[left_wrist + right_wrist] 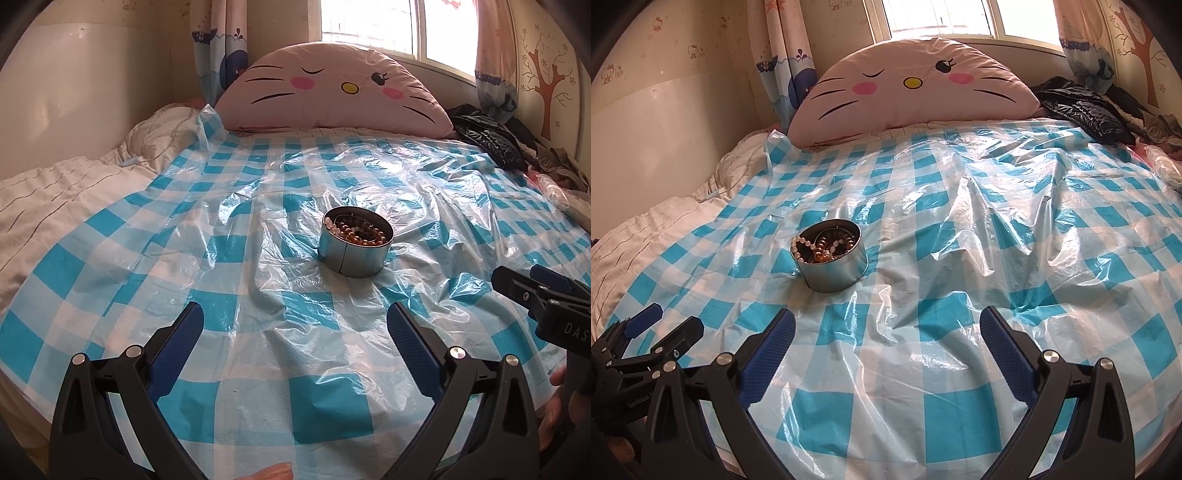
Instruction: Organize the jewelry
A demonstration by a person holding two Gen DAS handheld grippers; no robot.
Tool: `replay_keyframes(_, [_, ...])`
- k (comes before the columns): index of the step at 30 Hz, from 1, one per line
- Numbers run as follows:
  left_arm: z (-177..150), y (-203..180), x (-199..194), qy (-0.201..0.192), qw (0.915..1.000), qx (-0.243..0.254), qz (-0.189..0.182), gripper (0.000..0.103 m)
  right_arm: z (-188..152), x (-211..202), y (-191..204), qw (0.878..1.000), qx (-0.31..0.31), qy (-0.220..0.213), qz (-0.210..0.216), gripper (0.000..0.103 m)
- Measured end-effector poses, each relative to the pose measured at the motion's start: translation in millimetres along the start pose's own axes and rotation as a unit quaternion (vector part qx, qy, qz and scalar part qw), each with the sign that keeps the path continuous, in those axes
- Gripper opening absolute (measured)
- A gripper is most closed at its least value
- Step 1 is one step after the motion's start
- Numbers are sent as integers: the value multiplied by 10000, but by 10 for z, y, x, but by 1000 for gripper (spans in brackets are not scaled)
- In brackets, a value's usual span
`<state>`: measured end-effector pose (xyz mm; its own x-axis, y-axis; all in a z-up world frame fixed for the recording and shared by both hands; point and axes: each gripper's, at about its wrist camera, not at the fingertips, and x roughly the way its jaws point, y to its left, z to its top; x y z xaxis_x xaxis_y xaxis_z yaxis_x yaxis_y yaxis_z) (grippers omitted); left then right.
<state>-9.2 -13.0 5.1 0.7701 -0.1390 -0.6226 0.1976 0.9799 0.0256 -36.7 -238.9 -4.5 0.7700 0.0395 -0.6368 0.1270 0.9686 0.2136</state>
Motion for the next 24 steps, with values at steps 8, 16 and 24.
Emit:
replay_keyframes(8, [0,15,7,21,10000,-47,17,96,-1,4,9,10000,1,8,-6,96])
replay_keyframes(16, [51,41,110,336,9993,80,-130,96,-2,12,24,10000,-8,24,-17,96])
replay_keyframes(24, [13,77,144,423,9991,74,-10,96,-26,37,28,9999,-62,68,-44,96])
